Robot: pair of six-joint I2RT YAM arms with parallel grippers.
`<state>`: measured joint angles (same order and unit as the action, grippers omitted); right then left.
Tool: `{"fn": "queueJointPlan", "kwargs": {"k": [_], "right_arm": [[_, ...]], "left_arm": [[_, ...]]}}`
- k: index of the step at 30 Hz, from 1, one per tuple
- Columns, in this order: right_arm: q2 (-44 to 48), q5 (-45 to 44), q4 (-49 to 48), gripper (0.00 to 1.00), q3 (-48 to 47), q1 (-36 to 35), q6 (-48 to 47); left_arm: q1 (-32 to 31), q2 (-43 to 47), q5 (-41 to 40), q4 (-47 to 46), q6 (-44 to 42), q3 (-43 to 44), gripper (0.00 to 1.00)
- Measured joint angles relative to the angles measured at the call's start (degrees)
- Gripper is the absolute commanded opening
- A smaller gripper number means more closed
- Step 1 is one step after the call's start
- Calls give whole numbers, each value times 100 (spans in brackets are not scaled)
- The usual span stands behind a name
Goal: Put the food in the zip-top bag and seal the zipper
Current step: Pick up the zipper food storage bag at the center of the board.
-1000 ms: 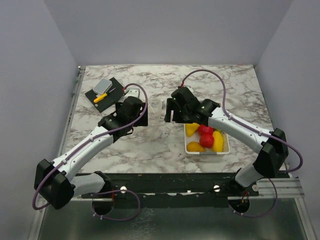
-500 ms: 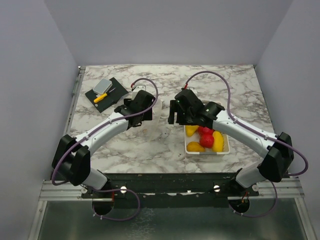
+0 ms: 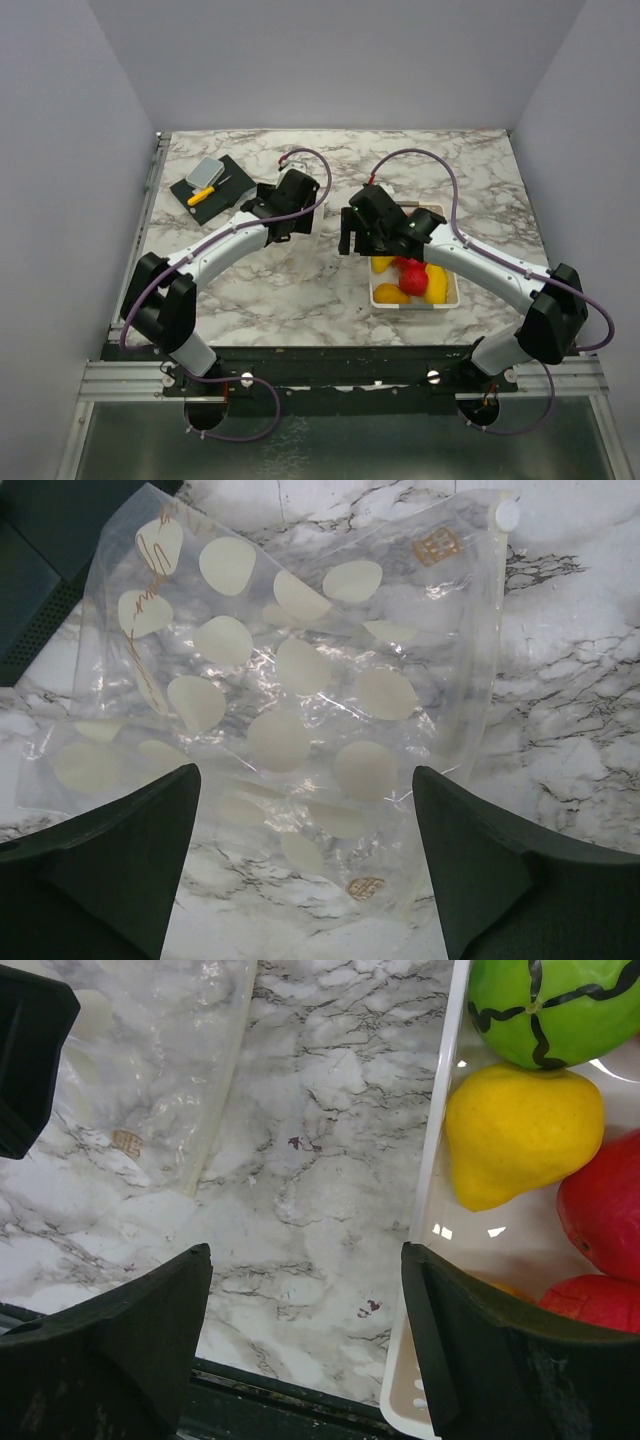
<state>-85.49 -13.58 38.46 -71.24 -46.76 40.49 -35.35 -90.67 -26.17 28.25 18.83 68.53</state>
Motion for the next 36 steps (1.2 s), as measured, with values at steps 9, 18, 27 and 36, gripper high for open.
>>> {"fn": "queueJointPlan", "kwargs": {"k": [9,18,27,36], "right_arm": [[0,-2,-2,83,20,0,-7],[83,-4,17,83,66,0,-48],[551,-57,57,83,321,0,-66],[916,-94,122,83,498,0,-66]], "left_arm": [[0,17,140,46,-1060,186,96],[2,-109,197,114,-1432,566,95],[2,-874,398,63,-949,1099,92],[2,-1370,404,125,-269,1255,84]]}}
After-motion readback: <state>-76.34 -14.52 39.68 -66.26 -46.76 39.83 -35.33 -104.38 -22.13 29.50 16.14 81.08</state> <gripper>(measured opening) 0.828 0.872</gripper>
